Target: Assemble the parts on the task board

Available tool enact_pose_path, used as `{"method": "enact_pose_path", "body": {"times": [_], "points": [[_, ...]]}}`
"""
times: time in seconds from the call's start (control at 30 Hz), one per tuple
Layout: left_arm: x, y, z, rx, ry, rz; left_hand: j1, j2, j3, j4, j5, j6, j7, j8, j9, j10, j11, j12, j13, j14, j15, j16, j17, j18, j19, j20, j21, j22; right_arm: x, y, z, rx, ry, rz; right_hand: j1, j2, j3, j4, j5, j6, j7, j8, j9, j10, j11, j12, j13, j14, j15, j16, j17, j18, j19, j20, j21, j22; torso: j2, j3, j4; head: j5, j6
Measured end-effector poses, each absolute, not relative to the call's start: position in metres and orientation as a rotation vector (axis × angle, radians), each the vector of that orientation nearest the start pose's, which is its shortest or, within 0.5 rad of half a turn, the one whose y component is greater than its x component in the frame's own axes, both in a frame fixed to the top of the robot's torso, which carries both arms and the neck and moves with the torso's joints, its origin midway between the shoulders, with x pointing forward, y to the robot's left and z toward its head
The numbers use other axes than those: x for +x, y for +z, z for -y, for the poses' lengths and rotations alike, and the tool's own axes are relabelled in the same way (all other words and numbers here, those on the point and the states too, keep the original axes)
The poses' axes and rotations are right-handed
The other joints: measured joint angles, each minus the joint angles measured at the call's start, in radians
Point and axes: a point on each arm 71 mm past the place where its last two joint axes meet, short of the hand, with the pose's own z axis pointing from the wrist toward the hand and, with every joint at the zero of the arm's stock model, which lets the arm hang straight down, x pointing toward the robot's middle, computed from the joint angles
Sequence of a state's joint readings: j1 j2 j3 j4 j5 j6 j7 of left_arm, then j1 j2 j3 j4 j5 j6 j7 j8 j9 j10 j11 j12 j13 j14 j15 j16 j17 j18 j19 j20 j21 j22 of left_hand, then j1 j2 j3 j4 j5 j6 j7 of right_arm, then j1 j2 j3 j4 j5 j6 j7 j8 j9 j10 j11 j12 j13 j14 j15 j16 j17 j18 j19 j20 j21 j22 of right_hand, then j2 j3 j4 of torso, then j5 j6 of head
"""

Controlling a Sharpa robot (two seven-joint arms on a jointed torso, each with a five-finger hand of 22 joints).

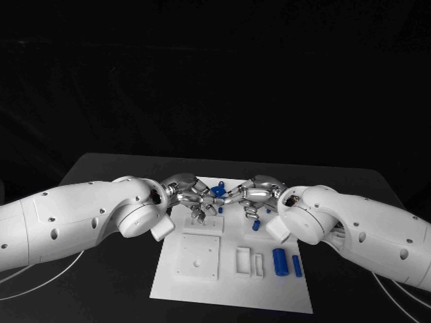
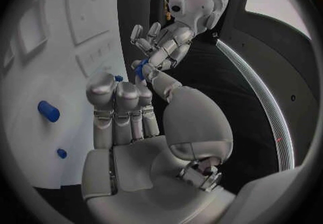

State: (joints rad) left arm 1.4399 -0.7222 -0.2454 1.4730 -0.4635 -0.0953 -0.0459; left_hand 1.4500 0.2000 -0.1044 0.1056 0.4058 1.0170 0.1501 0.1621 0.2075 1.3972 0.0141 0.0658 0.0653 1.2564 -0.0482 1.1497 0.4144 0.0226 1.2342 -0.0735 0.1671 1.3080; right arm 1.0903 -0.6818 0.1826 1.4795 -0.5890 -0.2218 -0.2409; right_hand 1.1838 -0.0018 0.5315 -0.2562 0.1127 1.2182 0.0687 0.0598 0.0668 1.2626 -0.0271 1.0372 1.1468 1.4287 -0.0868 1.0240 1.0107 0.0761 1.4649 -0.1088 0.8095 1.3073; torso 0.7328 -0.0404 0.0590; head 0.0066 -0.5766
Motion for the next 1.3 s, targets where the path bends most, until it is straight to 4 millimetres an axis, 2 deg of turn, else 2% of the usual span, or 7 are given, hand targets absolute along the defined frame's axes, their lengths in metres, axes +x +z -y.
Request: {"method": "enact_pose_path", "body": {"times": [0.27,0.43,0.77,0.93,1.1,1.23,1.3], "points": [[0.502,-0.164,-0.157,-0.526,-1.173,-2.047,-0.001,-0.002,0.030,-0.011,0.035,0.031,0.008,-0.052,0.037,0.034,-0.010,0.000,0.000,0.008,-0.013,0.007,0.001,0.000,-0.007,-0.007,0.020,0.000,0.497,-0.184,0.140,0.807,1.176,-1.943,-0.011,0.009,0.034,0.039,0.070,-0.061,0.017,-0.003,-0.002,-0.031,0.009,-0.025,-0.021,-0.004,0.003,-0.004,-0.004,0.000,0.000,0.000,-0.014,0.000,0.000,-0.0005,0.0000,0.001,-0.001],[0.502,-0.164,-0.157,-0.545,-1.182,-2.043,-0.024,-0.024,0.061,-0.030,0.073,0.052,0.012,-0.088,0.064,0.051,-0.014,0.000,0.000,0.010,-0.014,0.015,0.005,0.000,-0.012,-0.013,0.040,0.000,0.498,-0.184,0.140,0.813,1.179,-1.941,-0.037,-0.013,0.071,0.067,0.119,-0.079,0.025,-0.001,-0.004,-0.039,0.014,-0.041,-0.042,-0.004,0.003,-0.007,-0.004,0.000,0.000,0.000,-0.018,0.000,0.000,-0.0005,0.0000,0.002,-0.001],[0.503,-0.164,-0.155,-0.574,-1.204,-2.036,-0.065,-0.049,0.115,-0.063,0.114,0.075,0.010,-0.093,0.094,0.070,-0.017,0.000,0.000,0.014,-0.018,0.019,0.008,0.000,-0.018,-0.018,0.069,0.000,0.500,-0.185,0.143,0.838,1.177,-1.932,-0.064,-0.039,0.049,0.091,0.249,-0.102,0.026,0.010,-0.001,-0.050,0.014,-0.048,-0.060,-0.004,0.003,-0.007,-0.005,0.000,0.000,0.000,-0.023,0.000,0.000,-0.0008,-0.0003,0.004,-0.001],[0.501,-0.160,-0.150,-0.570,-1.240,-2.026,-0.078,-0.062,0.130,-0.077,0.148,0.095,-0.001,-0.093,0.094,0.073,-0.018,0.000,0.000,0.018,-0.022,0.023,0.009,0.000,-0.021,-0.021,0.081,0.000,0.502,-0.189,0.148,0.863,1.157,-1.927,-0.063,-0.050,0.016,0.091,0.275,-0.116,0.030,0.006,-0.003,-0.057,0.018,-0.056,-0.070,-0.004,0.003,-0.012,-0.007,0.000,0.004,0.004,-0.025,0.000,-0.001,-0.0007,-0.0002,0.004,-0.001],[0.502,-0.159,-0.150,-0.573,-1.253,-2.018,-0.096,-0.074,0.146,-0.090,0.187,0.098,-0.002,-0.094,0.094,0.073,-0.019,0.000,0.000,0.018,-0.022,0.027,0.011,0.000,-0.023,-0.023,0.093,0.000,0.503,-0.191,0.152,0.886,1.146,-1.920,-0.080,-0.069,-0.048,0.111,0.290,-0.141,0.032,0.006,-0.004,-0.063,0.017,-0.056,-0.079,-0.007,0.007,-0.012,-0.009,0.000,0.000,0.007,-0.030,0.000,-0.001,-0.0007,-0.0001,0.005,0.000],[0.502,-0.159,-0.151,-0.575,-1.253,-2.015,-0.113,-0.083,0.165,-0.106,0.201,0.105,-0.002,-0.096,0.101,0.071,-0.020,0.000,0.000,0.021,-0.025,0.027,0.012,0.000,-0.027,-0.027,0.104,0.000,0.505,-0.192,0.158,0.908,1.135,-1.907,-0.084,-0.074,-0.191,0.150,0.286,-0.163,0.038,0.006,-0.004,-0.068,0.019,-0.063,-0.089,-0.007,0.007,-0.015,-0.011,0.000,0.002,0.010,-0.037,0.000,-0.001,-0.0007,-0.0001,0.006,0.001],[0.503,-0.159,-0.152,-0.576,-1.251,-2.014,-0.118,-0.088,0.170,-0.112,0.208,0.107,-0.003,-0.097,0.101,0.071,-0.020,0.000,0.000,0.023,-0.027,0.027,0.013,0.000,-0.027,-0.027,0.106,0.000,0.506,-0.193,0.160,0.920,1.131,-1.900,-0.066,-0.055,-0.300,0.167,0.301,-0.171,0.035,0.006,-0.004,-0.071,0.022,-0.063,-0.095,-0.010,0.010,-0.015,-0.011,0.000,0.000,0.015,-0.039,0.000,-0.001,-0.0006,-0.0001,0.006,0.001]]}}
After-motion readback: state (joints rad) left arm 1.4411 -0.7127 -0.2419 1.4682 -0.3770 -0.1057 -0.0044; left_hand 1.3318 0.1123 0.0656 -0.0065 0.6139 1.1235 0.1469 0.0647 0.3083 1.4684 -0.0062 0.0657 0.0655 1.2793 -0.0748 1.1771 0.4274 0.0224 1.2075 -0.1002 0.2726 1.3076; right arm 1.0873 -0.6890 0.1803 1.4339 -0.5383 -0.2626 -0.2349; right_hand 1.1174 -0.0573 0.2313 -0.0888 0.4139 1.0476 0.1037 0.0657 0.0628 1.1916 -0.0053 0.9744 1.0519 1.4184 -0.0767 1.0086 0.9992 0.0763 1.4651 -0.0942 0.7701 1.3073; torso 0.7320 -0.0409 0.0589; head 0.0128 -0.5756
